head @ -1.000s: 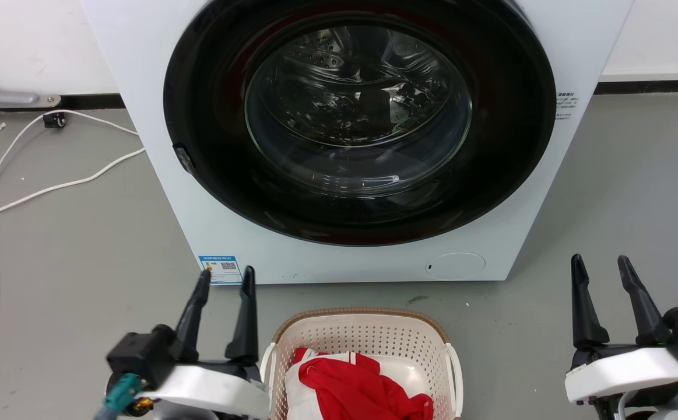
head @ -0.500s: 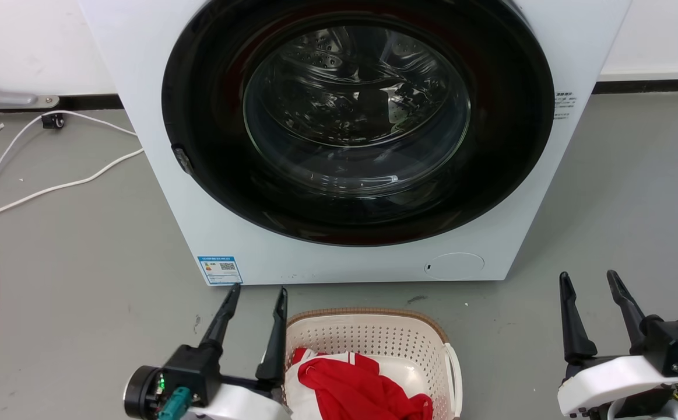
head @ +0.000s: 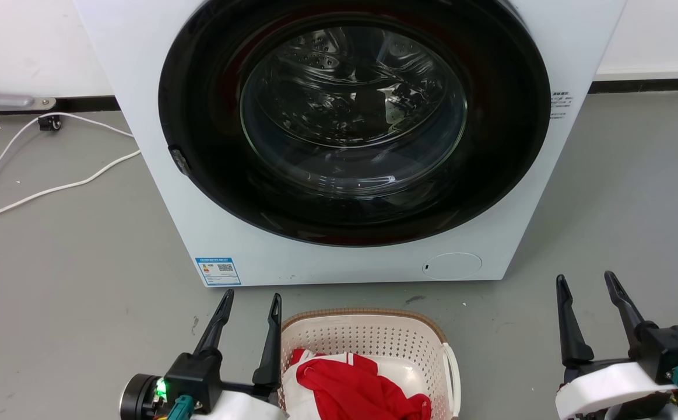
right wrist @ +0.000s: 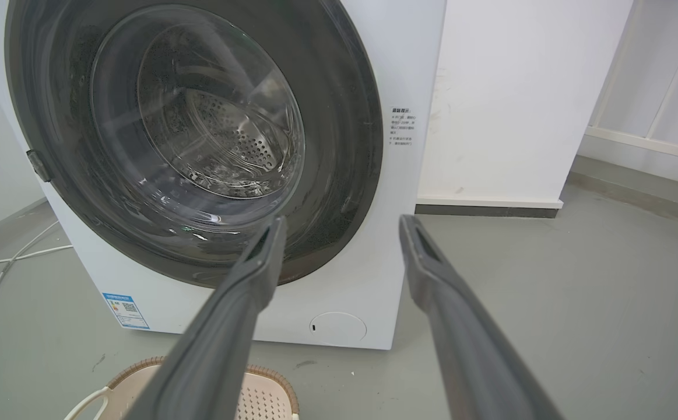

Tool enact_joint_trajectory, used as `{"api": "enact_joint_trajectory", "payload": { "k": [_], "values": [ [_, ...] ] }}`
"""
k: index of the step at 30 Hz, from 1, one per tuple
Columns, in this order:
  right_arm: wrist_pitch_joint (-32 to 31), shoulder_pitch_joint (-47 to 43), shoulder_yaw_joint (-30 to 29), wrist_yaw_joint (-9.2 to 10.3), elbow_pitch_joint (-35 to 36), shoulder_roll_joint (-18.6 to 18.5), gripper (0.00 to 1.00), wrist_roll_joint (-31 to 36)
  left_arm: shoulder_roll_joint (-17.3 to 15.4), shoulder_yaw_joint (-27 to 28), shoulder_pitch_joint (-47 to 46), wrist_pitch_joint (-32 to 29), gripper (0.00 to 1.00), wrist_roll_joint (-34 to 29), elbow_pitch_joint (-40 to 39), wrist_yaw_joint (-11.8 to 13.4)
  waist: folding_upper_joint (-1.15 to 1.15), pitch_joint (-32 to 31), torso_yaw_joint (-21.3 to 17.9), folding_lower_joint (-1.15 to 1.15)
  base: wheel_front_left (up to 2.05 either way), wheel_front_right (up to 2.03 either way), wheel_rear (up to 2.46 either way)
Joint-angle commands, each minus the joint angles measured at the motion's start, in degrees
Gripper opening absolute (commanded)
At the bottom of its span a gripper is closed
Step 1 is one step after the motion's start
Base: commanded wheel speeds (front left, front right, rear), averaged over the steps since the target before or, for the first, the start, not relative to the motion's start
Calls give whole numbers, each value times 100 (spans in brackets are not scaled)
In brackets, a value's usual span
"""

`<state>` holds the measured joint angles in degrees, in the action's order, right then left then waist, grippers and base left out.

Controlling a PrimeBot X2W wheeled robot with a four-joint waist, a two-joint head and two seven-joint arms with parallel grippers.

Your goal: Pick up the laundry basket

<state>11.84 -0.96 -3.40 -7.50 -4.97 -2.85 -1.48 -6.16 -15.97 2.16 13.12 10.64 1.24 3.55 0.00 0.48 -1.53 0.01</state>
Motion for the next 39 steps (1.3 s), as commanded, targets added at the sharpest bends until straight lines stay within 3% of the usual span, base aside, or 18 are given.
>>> {"api": "enact_joint_trajectory", "payload": {
  "k": [1, 14, 21, 39],
  "values": [
    [49, -40, -8, 2, -1, -7, 100, 24, 26, 30, 75, 48, 100, -96, 1, 1, 0, -1, -1, -1, 0, 0, 0],
    [257, -42, 0, 2, -157, -5, 100, 362, 132, 87, 173, 192, 100, -751, 127, -77, 0, 3, -18, -1, 0, 0, 0],
    [321, -29, 148, 2, -318, -4, 100, -564, 229, 270, 220, 216, 100, -645, 103, -159, 0, 3, -23, -1, 0, 0, 0],
    [339, 27, 111, 2, -361, -4, 100, -528, 321, 452, 251, 216, 100, -699, 249, -339, 0, -18, -1, -1, 0, 0, 0]
  ]
}}
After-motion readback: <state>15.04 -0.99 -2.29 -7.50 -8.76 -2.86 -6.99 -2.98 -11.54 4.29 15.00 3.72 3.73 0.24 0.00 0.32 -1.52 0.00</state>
